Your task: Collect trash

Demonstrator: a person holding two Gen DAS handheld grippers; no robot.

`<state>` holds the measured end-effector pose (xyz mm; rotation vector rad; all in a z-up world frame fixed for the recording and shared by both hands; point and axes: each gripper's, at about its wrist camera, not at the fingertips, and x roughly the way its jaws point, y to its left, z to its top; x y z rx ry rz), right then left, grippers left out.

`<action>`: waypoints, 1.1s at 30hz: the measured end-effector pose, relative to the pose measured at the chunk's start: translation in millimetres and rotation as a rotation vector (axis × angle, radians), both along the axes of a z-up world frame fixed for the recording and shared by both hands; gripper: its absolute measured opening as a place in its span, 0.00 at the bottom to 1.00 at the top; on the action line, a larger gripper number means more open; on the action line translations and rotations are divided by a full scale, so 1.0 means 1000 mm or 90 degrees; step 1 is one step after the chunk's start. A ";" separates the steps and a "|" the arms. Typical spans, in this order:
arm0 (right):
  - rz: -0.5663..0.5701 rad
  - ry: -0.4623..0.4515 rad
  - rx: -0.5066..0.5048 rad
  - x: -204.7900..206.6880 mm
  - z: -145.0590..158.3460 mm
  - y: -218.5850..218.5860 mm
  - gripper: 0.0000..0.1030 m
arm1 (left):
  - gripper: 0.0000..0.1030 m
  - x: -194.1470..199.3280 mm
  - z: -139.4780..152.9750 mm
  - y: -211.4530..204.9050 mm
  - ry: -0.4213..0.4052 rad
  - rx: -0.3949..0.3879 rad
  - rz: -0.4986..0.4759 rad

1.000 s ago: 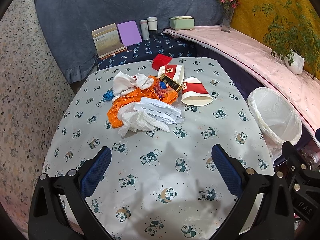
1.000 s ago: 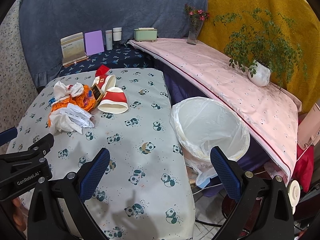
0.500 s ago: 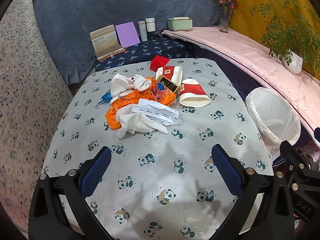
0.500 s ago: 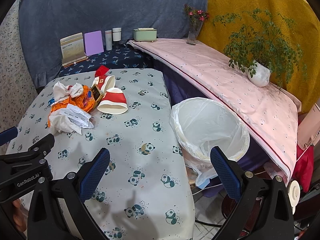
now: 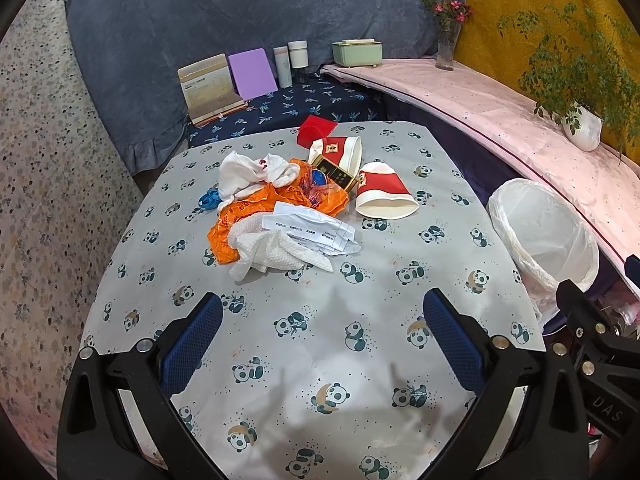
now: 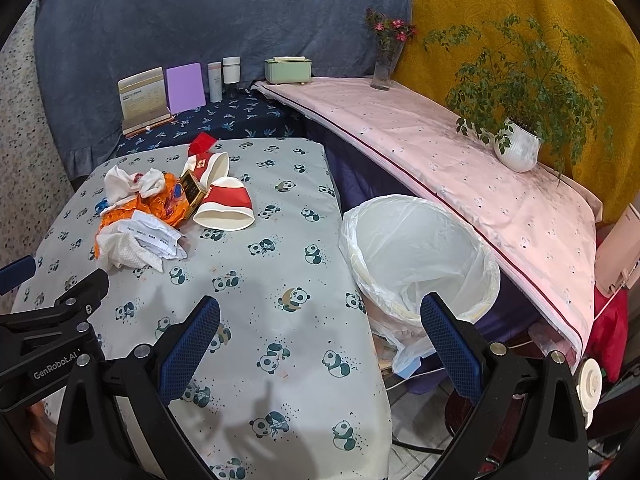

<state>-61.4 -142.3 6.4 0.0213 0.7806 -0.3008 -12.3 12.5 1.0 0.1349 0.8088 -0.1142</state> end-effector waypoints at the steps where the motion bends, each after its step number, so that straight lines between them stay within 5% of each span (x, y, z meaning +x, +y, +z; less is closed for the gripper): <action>1: -0.001 -0.001 0.001 0.001 0.000 0.000 0.93 | 0.93 0.000 0.000 0.000 0.001 -0.001 -0.001; 33: 0.022 -0.002 -0.018 0.059 -0.021 0.042 0.93 | 0.93 0.059 -0.042 0.070 0.034 -0.042 0.038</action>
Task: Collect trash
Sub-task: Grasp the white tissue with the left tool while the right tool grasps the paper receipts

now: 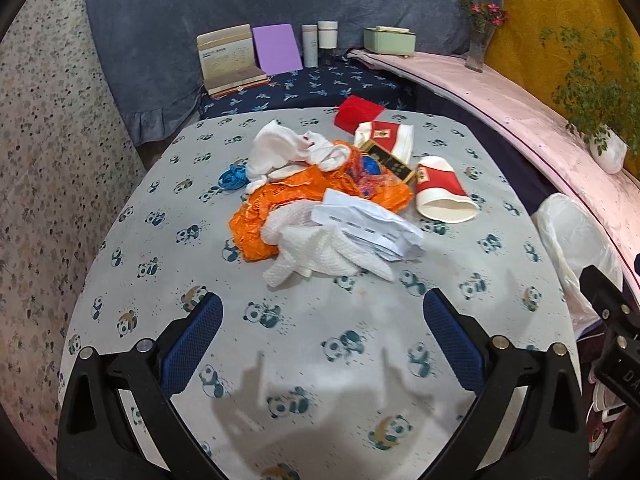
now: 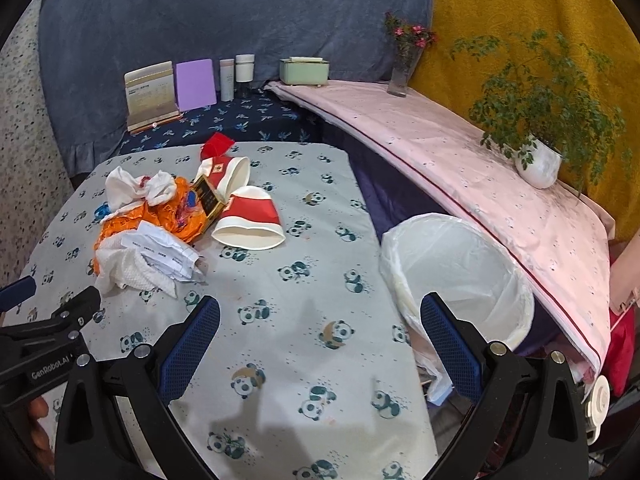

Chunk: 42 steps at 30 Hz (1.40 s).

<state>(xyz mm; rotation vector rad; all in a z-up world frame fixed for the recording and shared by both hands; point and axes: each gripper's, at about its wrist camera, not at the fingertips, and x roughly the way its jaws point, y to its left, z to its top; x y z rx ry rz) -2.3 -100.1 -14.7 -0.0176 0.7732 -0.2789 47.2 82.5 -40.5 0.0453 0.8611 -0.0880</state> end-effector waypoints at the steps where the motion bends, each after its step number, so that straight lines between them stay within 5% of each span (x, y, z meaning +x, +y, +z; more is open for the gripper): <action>1: 0.007 0.002 0.001 0.004 -0.002 0.004 0.93 | 0.93 0.005 -0.003 0.005 0.002 0.000 0.004; 10: 0.067 0.026 0.019 0.048 -0.025 0.036 0.93 | 0.93 0.051 -0.040 0.038 0.044 -0.004 0.022; 18: 0.099 0.061 0.049 0.086 -0.053 0.052 0.88 | 0.90 0.084 -0.065 0.042 0.084 -0.057 0.003; 25: 0.131 0.081 0.060 0.111 -0.069 0.067 0.79 | 0.40 0.102 -0.078 0.037 0.134 -0.108 -0.035; 27: 0.142 0.085 0.063 0.117 -0.073 0.071 0.75 | 0.15 0.102 -0.080 0.038 0.147 -0.122 -0.045; 36: 0.185 0.102 0.085 0.143 -0.088 0.087 0.60 | 0.09 0.098 -0.077 0.051 0.154 -0.141 -0.047; 39: 0.196 0.116 0.093 0.150 -0.096 0.091 0.46 | 0.09 0.098 -0.075 0.051 0.155 -0.141 -0.047; 42: 0.203 0.130 0.099 0.152 -0.101 0.093 0.22 | 0.09 0.096 -0.072 0.051 0.152 -0.139 -0.045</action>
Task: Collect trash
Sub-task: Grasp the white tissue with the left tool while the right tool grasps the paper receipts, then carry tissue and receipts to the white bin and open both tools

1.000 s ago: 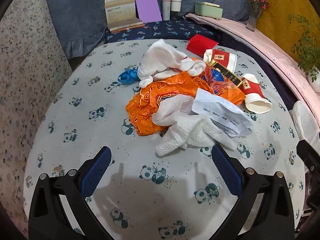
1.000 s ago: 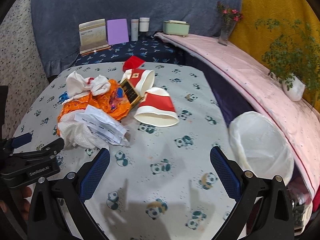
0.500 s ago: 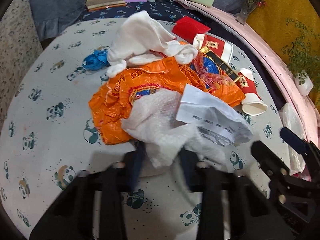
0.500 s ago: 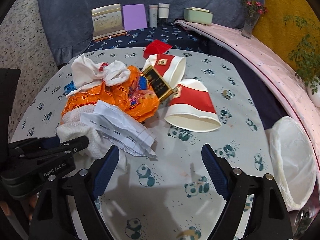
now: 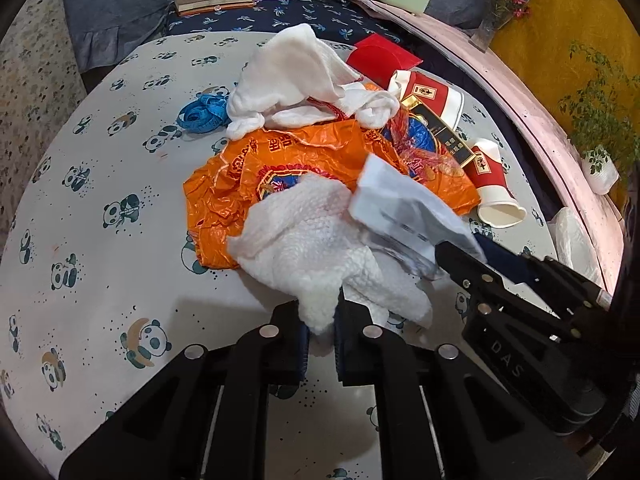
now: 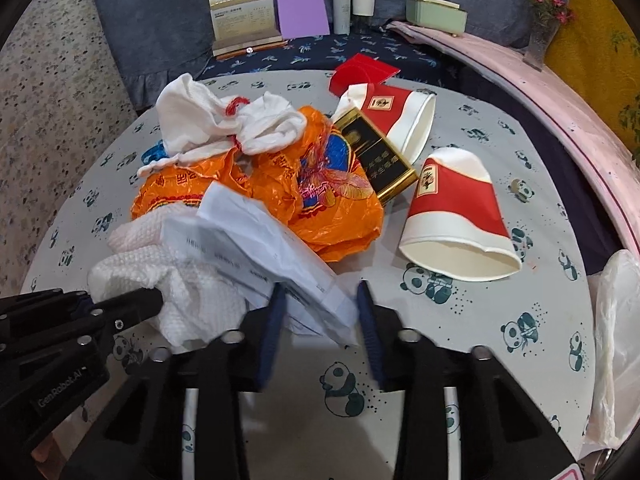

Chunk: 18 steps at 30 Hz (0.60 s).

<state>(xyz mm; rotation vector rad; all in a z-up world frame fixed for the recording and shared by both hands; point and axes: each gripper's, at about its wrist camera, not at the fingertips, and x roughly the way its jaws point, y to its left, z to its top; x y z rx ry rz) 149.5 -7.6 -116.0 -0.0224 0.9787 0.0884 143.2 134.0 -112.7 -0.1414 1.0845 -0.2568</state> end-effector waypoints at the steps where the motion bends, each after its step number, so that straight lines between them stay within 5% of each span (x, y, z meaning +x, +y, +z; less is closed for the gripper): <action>1: 0.004 0.001 0.007 -0.001 0.001 0.000 0.18 | 0.09 -0.002 0.002 0.000 -0.002 0.001 0.000; 9: 0.014 -0.034 0.026 -0.030 0.026 -0.006 0.14 | 0.09 -0.019 0.023 -0.007 -0.026 -0.006 -0.011; 18: -0.057 -0.101 0.032 -0.071 0.071 -0.050 0.13 | 0.09 -0.044 0.061 -0.038 -0.078 -0.023 -0.053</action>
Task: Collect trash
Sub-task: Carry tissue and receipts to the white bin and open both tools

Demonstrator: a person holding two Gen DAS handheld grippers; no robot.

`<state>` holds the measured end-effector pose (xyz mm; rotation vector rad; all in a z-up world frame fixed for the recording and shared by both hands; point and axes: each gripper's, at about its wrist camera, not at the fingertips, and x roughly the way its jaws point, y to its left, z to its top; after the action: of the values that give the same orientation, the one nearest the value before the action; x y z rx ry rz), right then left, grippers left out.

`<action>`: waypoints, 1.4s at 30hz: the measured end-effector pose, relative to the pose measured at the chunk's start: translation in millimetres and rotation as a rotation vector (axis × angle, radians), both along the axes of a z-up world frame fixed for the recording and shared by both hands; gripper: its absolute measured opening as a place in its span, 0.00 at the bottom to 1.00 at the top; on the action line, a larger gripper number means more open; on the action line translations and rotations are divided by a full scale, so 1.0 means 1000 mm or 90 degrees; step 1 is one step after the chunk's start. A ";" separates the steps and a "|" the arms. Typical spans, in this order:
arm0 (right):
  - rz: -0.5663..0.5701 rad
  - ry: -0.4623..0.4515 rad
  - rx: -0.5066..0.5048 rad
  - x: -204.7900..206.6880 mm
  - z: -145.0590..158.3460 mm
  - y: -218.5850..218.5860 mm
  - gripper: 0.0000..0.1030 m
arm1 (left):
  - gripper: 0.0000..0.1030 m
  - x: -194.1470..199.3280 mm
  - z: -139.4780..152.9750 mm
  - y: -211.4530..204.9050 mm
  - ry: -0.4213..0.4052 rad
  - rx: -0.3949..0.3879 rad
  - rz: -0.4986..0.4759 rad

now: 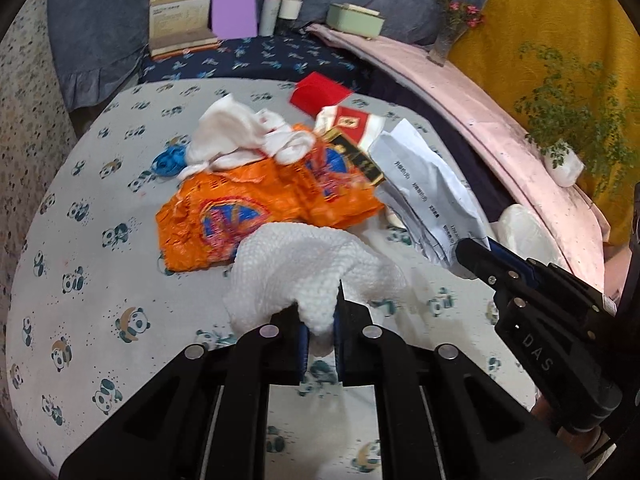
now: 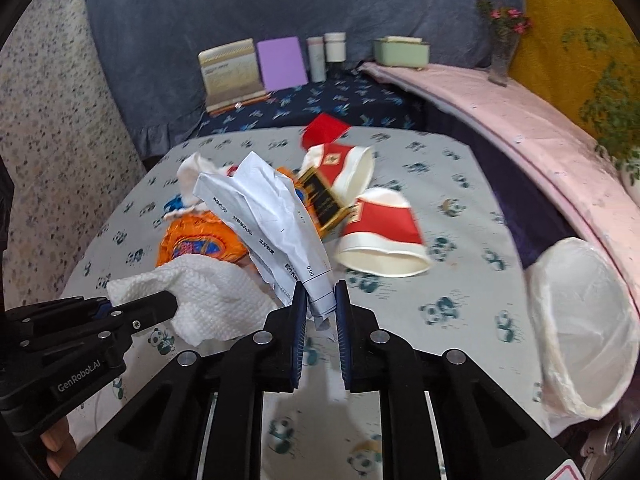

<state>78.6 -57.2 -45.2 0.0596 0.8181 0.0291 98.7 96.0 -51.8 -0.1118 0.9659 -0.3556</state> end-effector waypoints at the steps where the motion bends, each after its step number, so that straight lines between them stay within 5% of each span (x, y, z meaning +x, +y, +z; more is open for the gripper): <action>1: -0.009 -0.005 0.000 -0.005 0.004 -0.007 0.13 | 0.09 -0.002 0.004 -0.005 -0.005 -0.001 -0.007; 13: -0.152 -0.051 0.007 -0.067 0.028 -0.104 0.13 | 0.09 -0.031 0.034 -0.107 -0.053 0.005 -0.136; 25: -0.320 -0.060 0.016 -0.123 0.018 -0.211 0.13 | 0.09 -0.045 0.041 -0.220 -0.066 -0.006 -0.270; 40: -0.410 -0.034 0.037 -0.130 -0.008 -0.286 0.15 | 0.10 -0.032 0.025 -0.314 -0.061 -0.014 -0.353; 42: -0.410 -0.031 0.037 -0.124 -0.011 -0.289 0.16 | 0.23 -0.028 0.023 -0.319 -0.065 -0.020 -0.346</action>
<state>-45.5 -345.7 -56.5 0.3737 0.7194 -0.5507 71.2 -223.1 -28.9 0.1434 0.8797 -0.8675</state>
